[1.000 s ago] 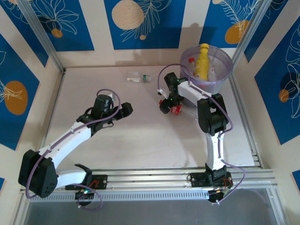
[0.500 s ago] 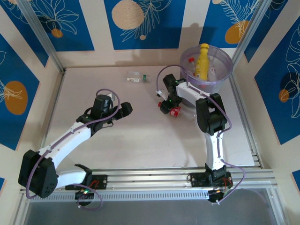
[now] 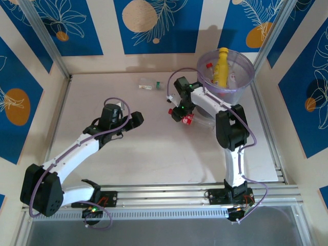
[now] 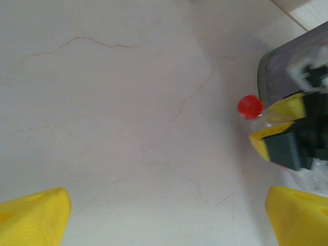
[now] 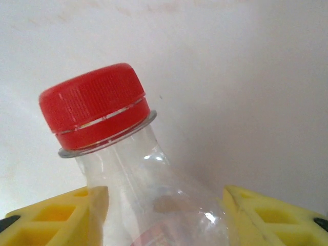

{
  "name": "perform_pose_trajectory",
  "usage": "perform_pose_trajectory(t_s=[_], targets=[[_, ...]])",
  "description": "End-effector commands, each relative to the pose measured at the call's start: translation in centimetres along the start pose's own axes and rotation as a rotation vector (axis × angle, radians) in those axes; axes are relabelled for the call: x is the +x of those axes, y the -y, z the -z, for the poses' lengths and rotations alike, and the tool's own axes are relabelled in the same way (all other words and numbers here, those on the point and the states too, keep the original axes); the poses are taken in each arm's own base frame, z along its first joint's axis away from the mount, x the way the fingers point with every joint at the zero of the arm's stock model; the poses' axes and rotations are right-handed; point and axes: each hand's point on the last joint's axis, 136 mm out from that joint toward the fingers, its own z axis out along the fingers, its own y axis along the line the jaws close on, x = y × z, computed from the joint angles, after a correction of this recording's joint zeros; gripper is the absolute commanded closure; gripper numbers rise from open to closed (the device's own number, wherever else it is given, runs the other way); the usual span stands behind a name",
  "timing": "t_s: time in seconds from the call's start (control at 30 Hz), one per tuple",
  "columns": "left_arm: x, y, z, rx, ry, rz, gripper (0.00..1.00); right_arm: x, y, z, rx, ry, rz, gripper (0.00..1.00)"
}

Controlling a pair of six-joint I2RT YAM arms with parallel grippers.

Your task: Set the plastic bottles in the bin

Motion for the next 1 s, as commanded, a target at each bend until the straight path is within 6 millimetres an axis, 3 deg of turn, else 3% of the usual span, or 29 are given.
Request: perform_pose_trajectory(t_s=[0.0,0.17,0.3,0.4,0.53,0.73,0.97], targets=[[-0.5,0.2,-0.1,0.022,0.012,0.008,0.03,-4.4,-1.9,11.0,-0.002,0.259,0.018,0.48],[-0.6,0.3,-0.5,0.029,0.008,0.014,0.03,-6.5,-3.3,19.5,0.038,0.435,0.056,0.49],[-0.8,0.4,-0.6,0.032,0.01,0.014,0.03,-7.5,-3.5,24.9,0.088,0.556,0.067,0.52],[-0.8,0.5,-0.6,0.034,0.008,0.013,0.03,-8.1,-1.9,28.6,0.181,0.627,0.037,0.52],[-0.8,0.6,-0.6,0.039,0.006,0.015,0.03,-8.2,3.0,32.3,0.335,0.695,-0.082,0.52],[-0.8,0.7,-0.3,0.048,0.009,0.022,0.04,-6.9,11.8,34.6,0.44,0.76,-0.33,0.53],[-0.8,0.7,0.1,0.045,0.016,0.022,0.03,-7.4,16.7,31.9,0.448,0.709,-0.328,0.52]])
